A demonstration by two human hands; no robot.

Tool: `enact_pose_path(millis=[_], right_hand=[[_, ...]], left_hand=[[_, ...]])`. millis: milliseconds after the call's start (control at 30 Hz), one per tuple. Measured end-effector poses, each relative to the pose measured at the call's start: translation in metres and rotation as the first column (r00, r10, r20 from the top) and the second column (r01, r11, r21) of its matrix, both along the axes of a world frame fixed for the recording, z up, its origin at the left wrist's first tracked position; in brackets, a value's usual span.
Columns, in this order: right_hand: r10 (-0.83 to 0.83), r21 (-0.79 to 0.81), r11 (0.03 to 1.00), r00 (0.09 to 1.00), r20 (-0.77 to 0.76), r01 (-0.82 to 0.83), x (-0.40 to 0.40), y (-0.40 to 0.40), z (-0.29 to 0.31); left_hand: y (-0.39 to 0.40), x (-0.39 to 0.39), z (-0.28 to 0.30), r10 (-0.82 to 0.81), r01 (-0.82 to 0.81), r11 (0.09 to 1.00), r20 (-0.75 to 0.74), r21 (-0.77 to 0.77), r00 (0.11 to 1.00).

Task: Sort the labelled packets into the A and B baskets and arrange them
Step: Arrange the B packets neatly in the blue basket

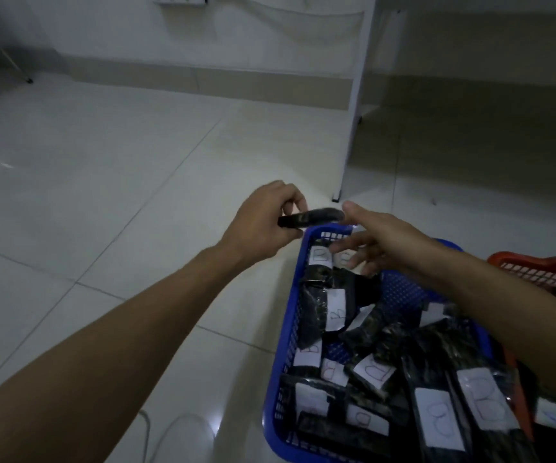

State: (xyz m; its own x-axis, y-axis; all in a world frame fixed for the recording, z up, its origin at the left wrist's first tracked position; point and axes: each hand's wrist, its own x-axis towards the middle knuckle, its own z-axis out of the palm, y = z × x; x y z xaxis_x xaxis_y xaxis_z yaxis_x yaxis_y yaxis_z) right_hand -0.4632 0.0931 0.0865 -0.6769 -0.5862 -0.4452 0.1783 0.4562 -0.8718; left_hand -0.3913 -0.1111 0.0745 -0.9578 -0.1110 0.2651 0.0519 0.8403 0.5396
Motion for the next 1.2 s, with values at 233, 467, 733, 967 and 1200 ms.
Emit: enact_pose_path(millis=[233,467,733,967,1200], right_hand=[[-0.289,-0.092,0.944,0.928,0.234,0.317,-0.014,0.049,0.000],[-0.283,0.049,0.956,0.952,-0.116,0.290,-0.018,0.082,-0.018],[-0.293,0.126,0.942,0.944,-0.152,0.312,-0.025,0.057,-0.054],[-0.348,0.077,0.929,0.926,-0.148,0.362,-0.018,0.041,-0.069],[0.266,0.604,0.794,0.857,-0.442,0.065,-0.019,0.077,-0.044]], left_hand=[[0.055,-0.025,-0.018,-0.168,0.166,0.985,0.042,0.056,0.985],[0.056,-0.028,-0.024,0.160,-0.050,0.968,0.447,-0.247,0.880],[0.039,-0.019,-0.021,0.218,-0.339,0.929,0.525,0.147,0.823],[0.032,-0.016,-0.012,0.146,-0.357,0.847,0.475,0.393,0.868],[0.040,-0.023,-0.020,0.009,-0.207,0.911,0.484,0.356,0.875]])
